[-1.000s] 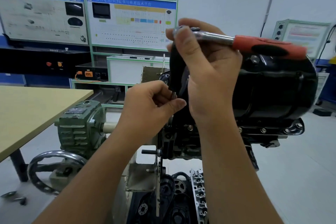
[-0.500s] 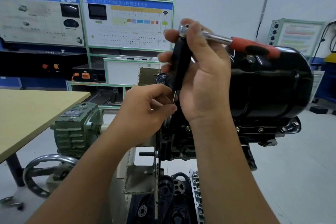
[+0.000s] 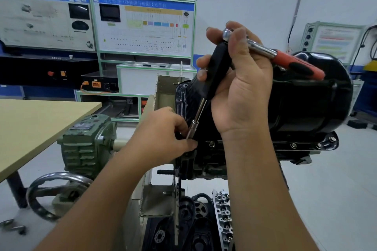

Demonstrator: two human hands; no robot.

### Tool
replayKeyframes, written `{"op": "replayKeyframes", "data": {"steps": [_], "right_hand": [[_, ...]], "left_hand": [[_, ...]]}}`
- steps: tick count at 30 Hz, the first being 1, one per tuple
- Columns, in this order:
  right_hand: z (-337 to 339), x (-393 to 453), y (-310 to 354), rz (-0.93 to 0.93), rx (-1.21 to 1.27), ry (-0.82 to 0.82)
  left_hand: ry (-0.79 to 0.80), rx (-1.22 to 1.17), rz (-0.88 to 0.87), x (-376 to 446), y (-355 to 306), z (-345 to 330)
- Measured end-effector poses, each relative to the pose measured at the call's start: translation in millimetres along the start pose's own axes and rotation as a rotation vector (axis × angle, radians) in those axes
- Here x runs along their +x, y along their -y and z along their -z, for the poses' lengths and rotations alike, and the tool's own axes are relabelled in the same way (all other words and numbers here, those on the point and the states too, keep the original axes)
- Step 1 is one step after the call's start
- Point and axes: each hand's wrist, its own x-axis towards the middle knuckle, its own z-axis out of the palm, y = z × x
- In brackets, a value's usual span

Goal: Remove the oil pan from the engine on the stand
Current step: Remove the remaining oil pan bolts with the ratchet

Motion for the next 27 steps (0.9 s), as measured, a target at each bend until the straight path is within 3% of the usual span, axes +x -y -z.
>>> {"op": "replayKeyframes", "data": {"steps": [17,27], "right_hand": [[-0.2,1.2,5.1,0.116,0.095,-0.137],[8.8,10.2,16.1,0.077,0.221,-0.301]], "left_hand": [[0.087,0.059,-0.032,-1.2,-4.1,-0.1],[0.166,-0.212,-0.018,-4.4,0.9,17.8]]}}
